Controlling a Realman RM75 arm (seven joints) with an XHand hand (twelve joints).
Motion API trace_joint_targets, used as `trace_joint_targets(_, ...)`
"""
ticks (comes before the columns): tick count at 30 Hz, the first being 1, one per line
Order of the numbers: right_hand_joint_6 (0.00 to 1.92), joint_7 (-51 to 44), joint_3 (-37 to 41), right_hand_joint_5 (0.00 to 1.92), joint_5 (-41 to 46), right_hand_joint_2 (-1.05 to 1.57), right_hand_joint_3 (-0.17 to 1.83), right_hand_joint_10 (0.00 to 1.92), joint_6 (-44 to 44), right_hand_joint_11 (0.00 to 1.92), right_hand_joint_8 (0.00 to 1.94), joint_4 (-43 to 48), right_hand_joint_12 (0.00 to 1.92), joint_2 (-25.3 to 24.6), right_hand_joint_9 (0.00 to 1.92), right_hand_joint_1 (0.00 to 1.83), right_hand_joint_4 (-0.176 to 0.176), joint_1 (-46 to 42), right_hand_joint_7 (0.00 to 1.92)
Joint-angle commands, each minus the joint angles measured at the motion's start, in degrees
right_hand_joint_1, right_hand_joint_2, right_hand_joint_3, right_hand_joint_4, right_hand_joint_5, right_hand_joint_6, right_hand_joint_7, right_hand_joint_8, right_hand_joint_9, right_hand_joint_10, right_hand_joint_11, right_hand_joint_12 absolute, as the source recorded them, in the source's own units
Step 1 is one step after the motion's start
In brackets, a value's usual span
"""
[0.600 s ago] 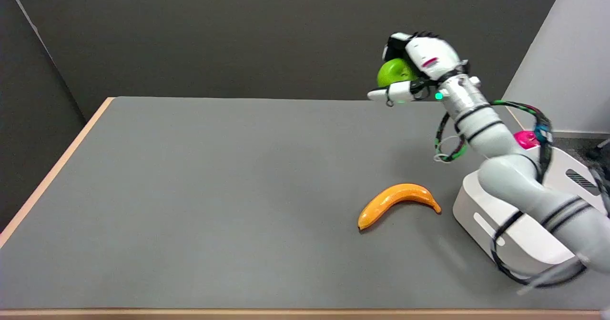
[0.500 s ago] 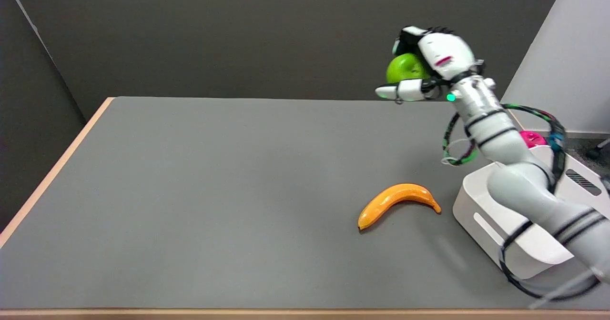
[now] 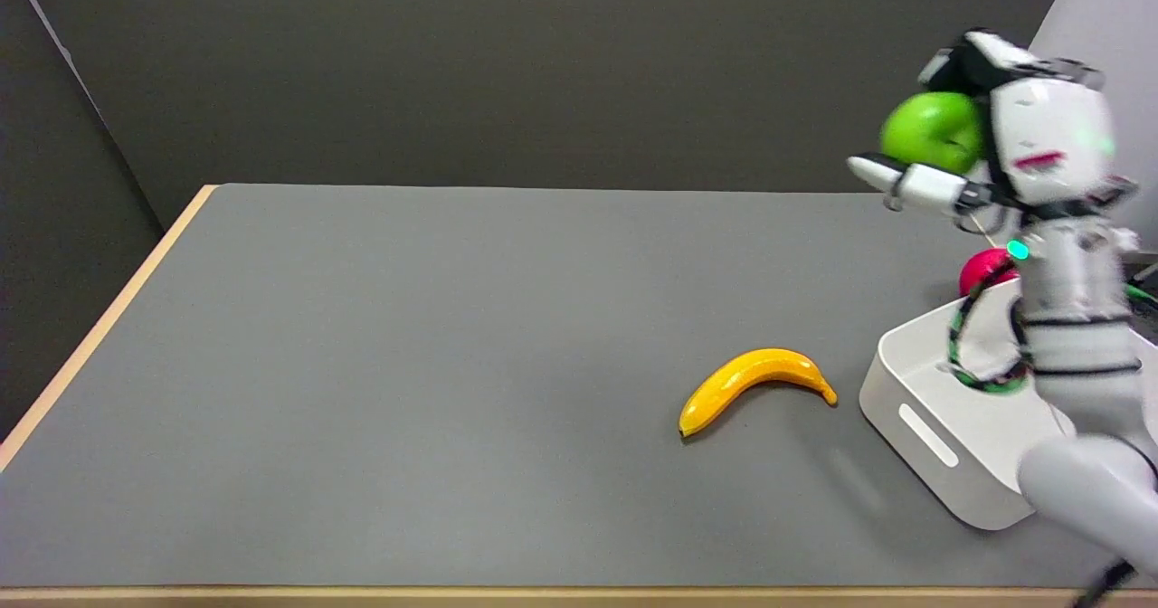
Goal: Place the green apple into the white box.
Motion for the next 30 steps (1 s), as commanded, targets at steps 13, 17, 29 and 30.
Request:
trace_joint_targets(13,1.44,-2.0,-11.8,0.62,8.7,1.07,0.35,1.59,49.0,0.77,1.33,-3.5,1.92,0.0,0.76,1.34,-0.133,-25.1,0.82)
trace_joint_targets(17,1.44,-4.5,-11.8,0.62,16.2,1.07,0.35,1.59,45.6,0.77,1.34,-6.3,1.92,1.1,0.76,1.34,-0.132,-23.8,0.82)
trace_joint_targets(29,1.44,-6.6,-9.3,0.62,27.9,1.06,0.36,1.6,33.5,0.77,1.35,-13.6,1.92,4.5,0.76,1.34,-0.132,-19.2,0.82)
trace_joint_targets(30,1.44,-6.7,-9.3,0.62,28.0,1.06,0.36,1.6,33.1,0.77,1.35,-13.7,1.92,4.7,0.75,1.34,-0.133,-18.9,0.81)
